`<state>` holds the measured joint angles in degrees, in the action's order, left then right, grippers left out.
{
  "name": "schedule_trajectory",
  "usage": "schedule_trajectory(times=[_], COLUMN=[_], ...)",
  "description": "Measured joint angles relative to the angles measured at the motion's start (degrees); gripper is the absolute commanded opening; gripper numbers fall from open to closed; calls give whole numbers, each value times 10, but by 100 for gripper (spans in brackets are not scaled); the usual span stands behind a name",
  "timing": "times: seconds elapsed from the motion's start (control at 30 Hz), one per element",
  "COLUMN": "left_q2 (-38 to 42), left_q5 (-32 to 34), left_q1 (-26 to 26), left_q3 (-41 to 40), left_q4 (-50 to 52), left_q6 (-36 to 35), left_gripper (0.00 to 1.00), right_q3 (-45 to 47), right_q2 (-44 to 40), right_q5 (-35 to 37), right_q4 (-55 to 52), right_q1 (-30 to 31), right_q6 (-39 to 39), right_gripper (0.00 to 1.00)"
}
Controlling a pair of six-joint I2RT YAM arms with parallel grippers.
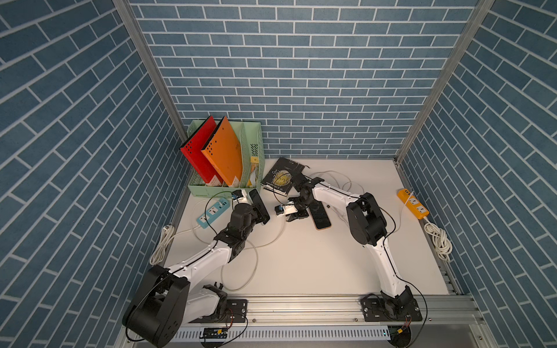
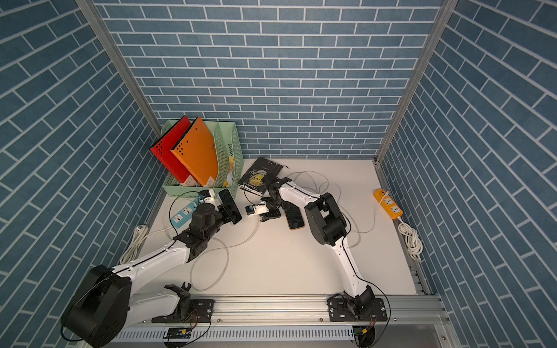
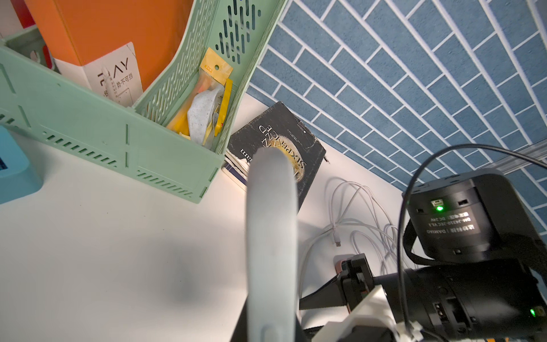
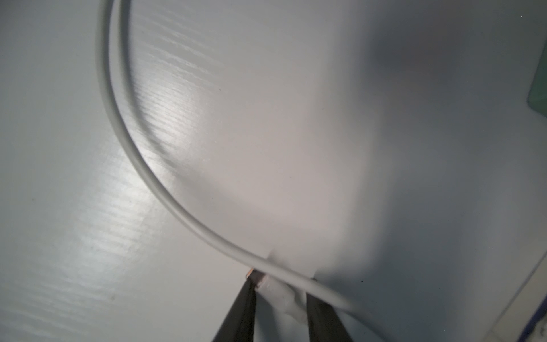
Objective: Plug the charging cable into the phone
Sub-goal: Pick up the charging cable from the center of the board.
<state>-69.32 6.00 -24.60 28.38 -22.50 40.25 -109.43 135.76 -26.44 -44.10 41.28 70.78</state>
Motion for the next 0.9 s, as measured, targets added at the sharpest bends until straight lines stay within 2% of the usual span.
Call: schedule_trajectory(times=[0.13, 0.37, 0.43, 0.7, 0.8, 0.9], left_q2=[0, 0, 0, 5, 9, 9], left_q5=[0, 2, 2, 4, 3, 1], left_q1=[0, 2, 3, 3, 3, 3], left_q3=[0, 0, 0, 0, 0, 0], left_q4=[0, 1, 2, 9, 8, 8], left_q6=[0, 0, 0, 0, 0, 1], left_gripper=[0, 0, 0, 0, 0, 0], right_q3=[-15, -14, -2, 163, 250, 298], right_q2=[10, 13, 9, -82, -143, -191], right_q5=[-5, -17, -23, -37, -21, 21], right_q4=[1, 26, 43, 145, 170, 186], right_q1=[1, 1, 1, 6, 17, 30], right_q6=[-28, -79, -95, -161, -201, -250], right_gripper=[20, 0, 0, 0, 0, 0])
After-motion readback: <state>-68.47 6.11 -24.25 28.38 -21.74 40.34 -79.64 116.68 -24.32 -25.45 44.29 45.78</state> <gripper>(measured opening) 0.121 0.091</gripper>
